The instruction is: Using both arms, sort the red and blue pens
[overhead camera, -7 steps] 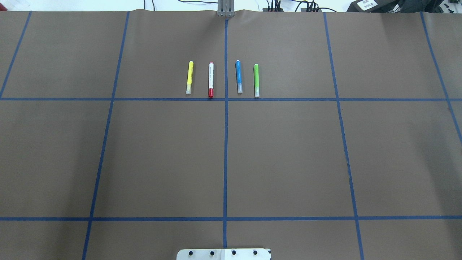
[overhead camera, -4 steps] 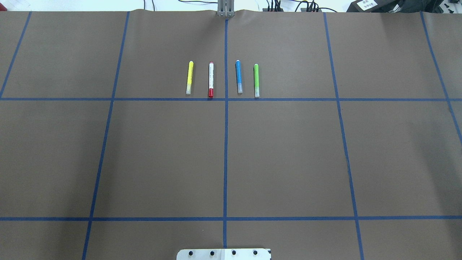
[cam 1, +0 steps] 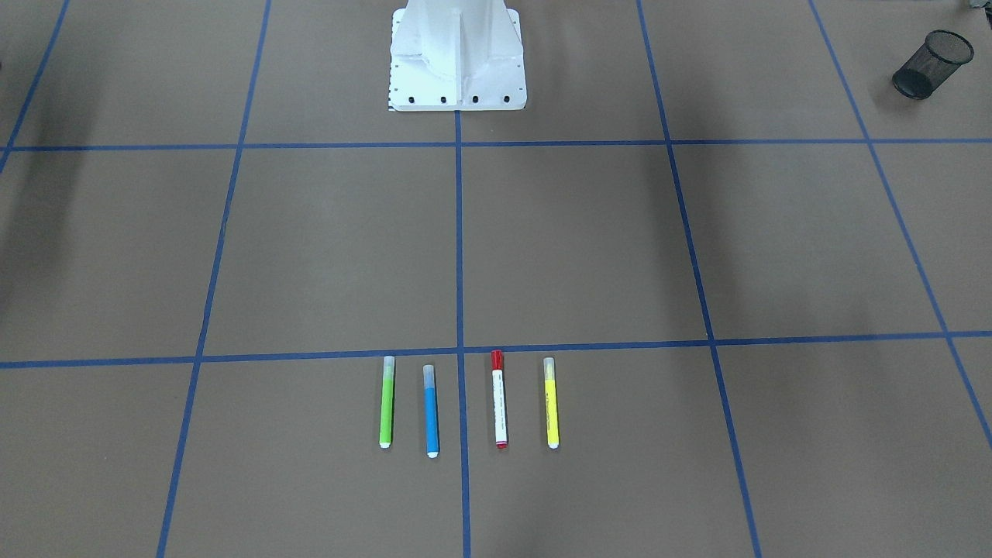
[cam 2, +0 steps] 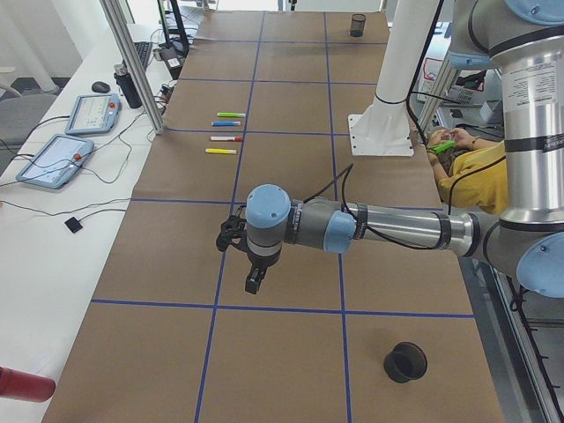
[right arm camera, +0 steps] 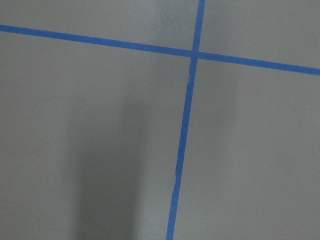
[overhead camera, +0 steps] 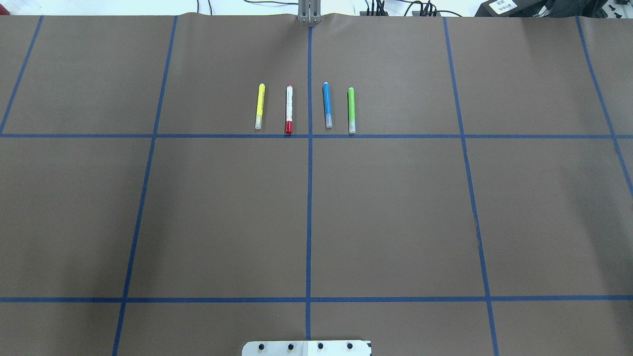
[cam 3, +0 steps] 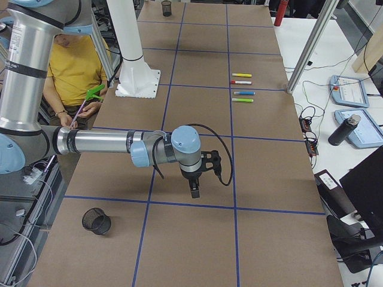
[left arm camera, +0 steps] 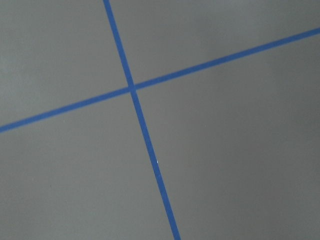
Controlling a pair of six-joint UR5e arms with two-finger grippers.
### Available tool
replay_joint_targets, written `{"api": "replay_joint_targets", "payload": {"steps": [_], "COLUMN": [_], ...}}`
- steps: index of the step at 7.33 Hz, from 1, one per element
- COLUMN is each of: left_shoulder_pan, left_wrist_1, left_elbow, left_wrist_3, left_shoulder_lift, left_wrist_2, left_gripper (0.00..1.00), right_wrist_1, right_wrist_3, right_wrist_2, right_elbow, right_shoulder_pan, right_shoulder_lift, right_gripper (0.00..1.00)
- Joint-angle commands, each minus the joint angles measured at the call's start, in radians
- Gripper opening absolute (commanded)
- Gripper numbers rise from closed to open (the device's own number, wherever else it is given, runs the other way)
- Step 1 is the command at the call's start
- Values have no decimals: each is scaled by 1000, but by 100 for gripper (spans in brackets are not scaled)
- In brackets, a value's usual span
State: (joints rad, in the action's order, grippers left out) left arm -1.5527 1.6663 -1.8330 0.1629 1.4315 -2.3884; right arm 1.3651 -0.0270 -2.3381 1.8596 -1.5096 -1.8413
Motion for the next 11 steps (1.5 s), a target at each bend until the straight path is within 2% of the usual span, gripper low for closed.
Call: {"api": "replay_joint_targets", "payload": {"steps": [1, 4, 5, 6, 7, 8, 9, 10, 11], "left_shoulder_pan": [26, 147, 187, 242, 313, 404, 439, 559, 636], "left_wrist_1": [3, 52, 52, 75, 79, 85, 175, 208, 208], "left_elbow": [1, 32, 35, 28, 43, 55, 28, 70, 111], "left_wrist_3": [0, -14, -183, -461, -638, -660, -672, -660, -672], "left_shoulder_lift": [114, 309, 358, 413, 487, 545, 560, 619, 701], "left_wrist_2": [-2, -2, -17, -61, -60, -42, -19, -2, 64], "left_gripper": [100, 100, 100, 100, 100, 100, 100, 100, 100], "right_wrist_1": [-4, -4, -4, -4, -4, -4, -4, -6, -6], "right_wrist_3": [-2, -1, 1, 1, 1, 1, 1, 1, 1], "right_wrist_2": [-23, -69, -108, -110, -112, -112, -112, -112, -112], "right_elbow": [-3, -8, -13, -13, -13, -13, -13, -13, -13], "right_shoulder_pan": [2, 2, 2, 2, 2, 2, 2, 2, 2], "right_shoulder_lift": [55, 59, 59, 59, 59, 57, 57, 57, 57], "right_gripper": [100, 100, 100, 100, 100, 100, 100, 100, 100]}}
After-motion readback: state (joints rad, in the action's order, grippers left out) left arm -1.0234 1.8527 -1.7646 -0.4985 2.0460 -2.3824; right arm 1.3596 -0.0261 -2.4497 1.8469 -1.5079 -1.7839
